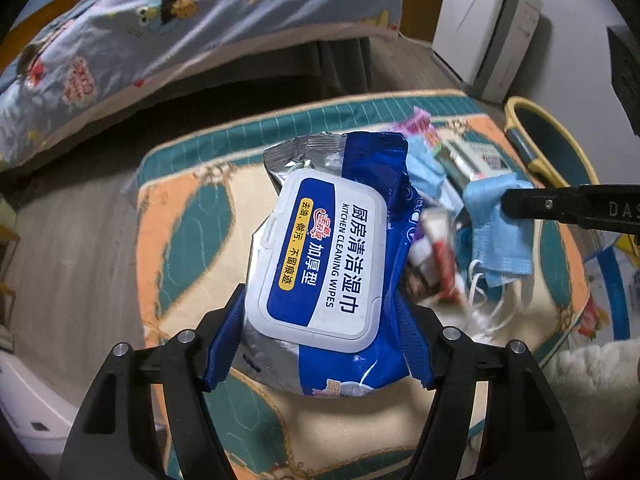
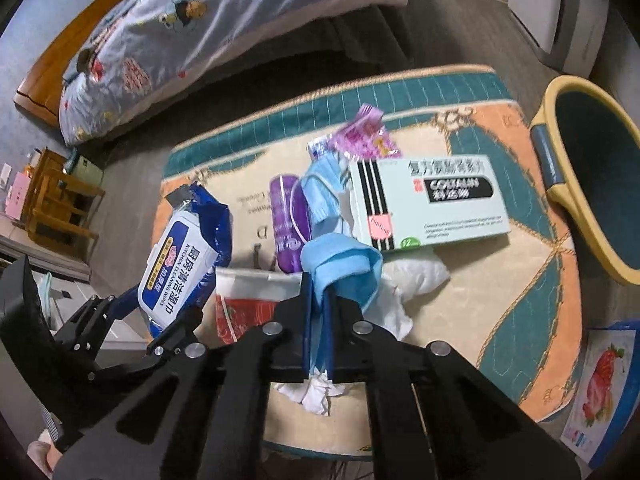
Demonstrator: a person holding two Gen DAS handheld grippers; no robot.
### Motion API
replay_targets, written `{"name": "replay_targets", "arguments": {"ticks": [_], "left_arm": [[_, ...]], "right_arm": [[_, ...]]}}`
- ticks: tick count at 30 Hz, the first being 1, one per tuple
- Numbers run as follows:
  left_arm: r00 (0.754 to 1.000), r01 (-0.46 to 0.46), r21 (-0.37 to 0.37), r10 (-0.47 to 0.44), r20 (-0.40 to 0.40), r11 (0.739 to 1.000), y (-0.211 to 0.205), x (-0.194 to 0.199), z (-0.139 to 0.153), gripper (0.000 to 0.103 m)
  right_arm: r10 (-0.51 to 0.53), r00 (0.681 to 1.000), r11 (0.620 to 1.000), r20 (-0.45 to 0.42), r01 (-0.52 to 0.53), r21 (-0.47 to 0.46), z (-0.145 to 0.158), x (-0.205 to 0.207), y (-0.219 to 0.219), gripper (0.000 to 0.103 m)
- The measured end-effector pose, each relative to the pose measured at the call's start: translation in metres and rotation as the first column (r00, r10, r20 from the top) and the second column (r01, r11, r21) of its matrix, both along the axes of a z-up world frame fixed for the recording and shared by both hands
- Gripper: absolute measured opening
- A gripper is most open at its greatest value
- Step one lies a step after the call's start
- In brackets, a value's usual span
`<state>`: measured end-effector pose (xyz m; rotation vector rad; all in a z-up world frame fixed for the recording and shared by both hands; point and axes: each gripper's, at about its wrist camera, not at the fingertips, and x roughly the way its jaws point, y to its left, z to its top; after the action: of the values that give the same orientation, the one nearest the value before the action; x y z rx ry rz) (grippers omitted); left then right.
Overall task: Collect trash
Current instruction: 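Grasp the blue kitchen wipes pack with the left tool while the right tool grasps a blue mask, then carry the wipes pack and mask over the wastebasket and open both tools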
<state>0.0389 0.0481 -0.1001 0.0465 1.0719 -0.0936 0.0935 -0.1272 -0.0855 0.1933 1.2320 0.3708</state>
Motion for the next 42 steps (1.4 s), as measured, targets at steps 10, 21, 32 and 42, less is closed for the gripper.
{"name": "replay_targets", "arguments": {"ticks": [10,21,32,42], "left_arm": [[0.990,-0.011,-0.080,0.022,0.140,0.997,-0.003,0.009,0.057,0.070],[0.957,0.158,-0.014,-0.149,0.248,0.987,-0.058,0.028,0.137,0.070],[0.920,0.309,-0.077,-0.277,0.277,0.948,-0.129,0.056,0.138,0.070],[0.909,0.361,-0.068,-0.334,0.248,0.930,-0.177,0.079,0.119,0.070]], "right_arm": [[-0.023,0.992,0.998,0.128,0.014,0.065,0.055,0.005,-0.021,0.004],[-0.080,0.965,0.995,0.250,0.062,0.078,0.104,0.024,-0.073,0.004],[-0.143,0.944,0.990,0.298,0.136,0.046,0.114,0.040,-0.147,0.005],[-0.203,0.940,0.979,0.274,0.202,0.033,0.098,0.051,-0.202,0.004]]}}
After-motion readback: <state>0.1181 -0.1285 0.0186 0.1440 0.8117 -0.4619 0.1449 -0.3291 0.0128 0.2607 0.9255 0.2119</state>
